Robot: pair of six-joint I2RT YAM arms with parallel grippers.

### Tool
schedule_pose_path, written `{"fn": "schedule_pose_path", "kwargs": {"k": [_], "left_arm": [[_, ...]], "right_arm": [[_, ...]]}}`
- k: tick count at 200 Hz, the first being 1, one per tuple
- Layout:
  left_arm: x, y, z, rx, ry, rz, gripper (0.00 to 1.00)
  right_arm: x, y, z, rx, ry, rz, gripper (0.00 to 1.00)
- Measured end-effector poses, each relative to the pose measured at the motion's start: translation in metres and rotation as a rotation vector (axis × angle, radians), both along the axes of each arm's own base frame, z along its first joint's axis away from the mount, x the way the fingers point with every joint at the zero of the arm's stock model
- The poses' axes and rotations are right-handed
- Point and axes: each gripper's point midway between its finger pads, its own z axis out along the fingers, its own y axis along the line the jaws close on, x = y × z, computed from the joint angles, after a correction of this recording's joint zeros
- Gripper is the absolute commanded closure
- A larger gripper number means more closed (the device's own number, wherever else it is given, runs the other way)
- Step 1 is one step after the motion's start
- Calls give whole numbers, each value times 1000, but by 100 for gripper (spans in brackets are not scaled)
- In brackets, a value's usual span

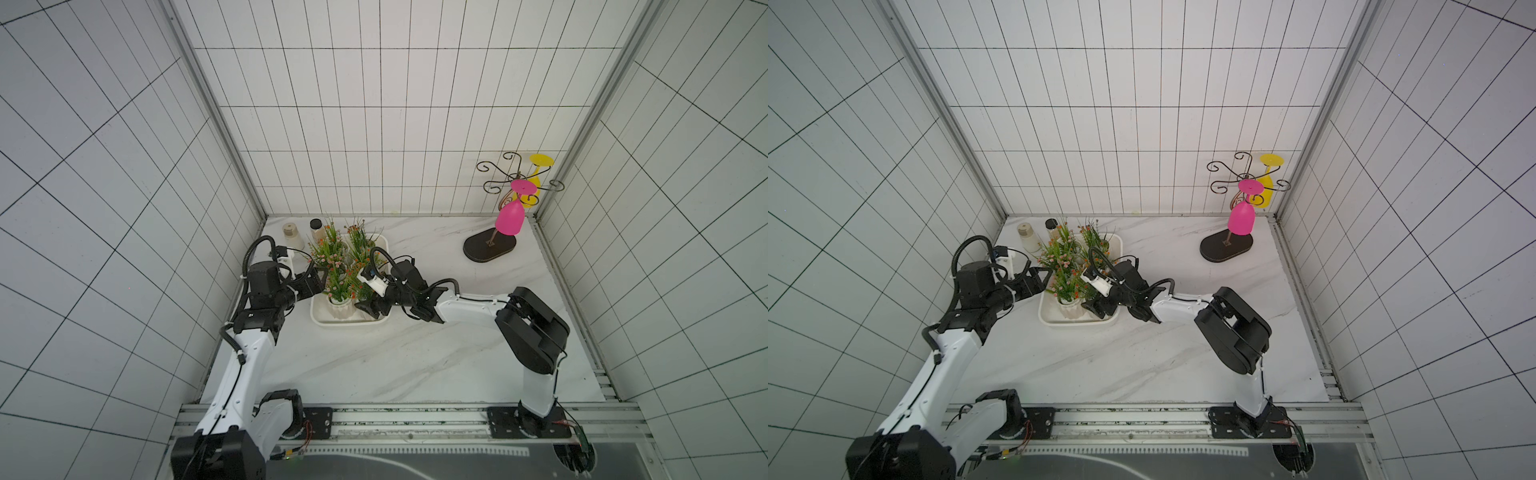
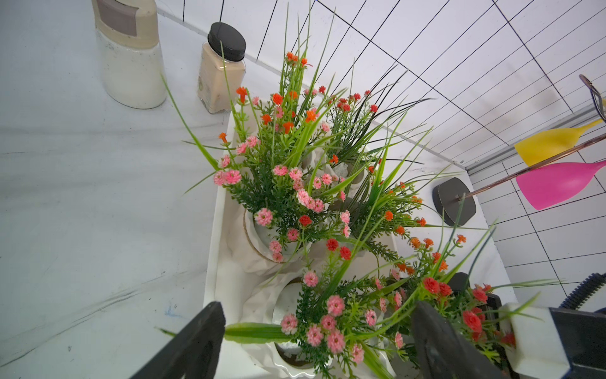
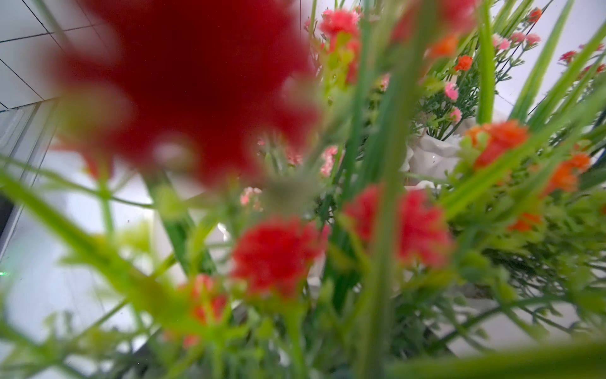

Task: Put the potted gypsophila into the storage box
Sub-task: Place the baby's breath potted plant at the storage box.

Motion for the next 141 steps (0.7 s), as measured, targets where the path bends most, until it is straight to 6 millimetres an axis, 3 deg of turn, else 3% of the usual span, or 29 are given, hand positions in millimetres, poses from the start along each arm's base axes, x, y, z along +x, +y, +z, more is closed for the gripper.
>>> {"fn": "schedule_pose_path", "kwargs": {"k": [141], "left_arm": [[0, 0, 0, -3, 0, -1, 11]], "right_arm": [[7, 6, -21, 10, 3, -2, 23]]}}
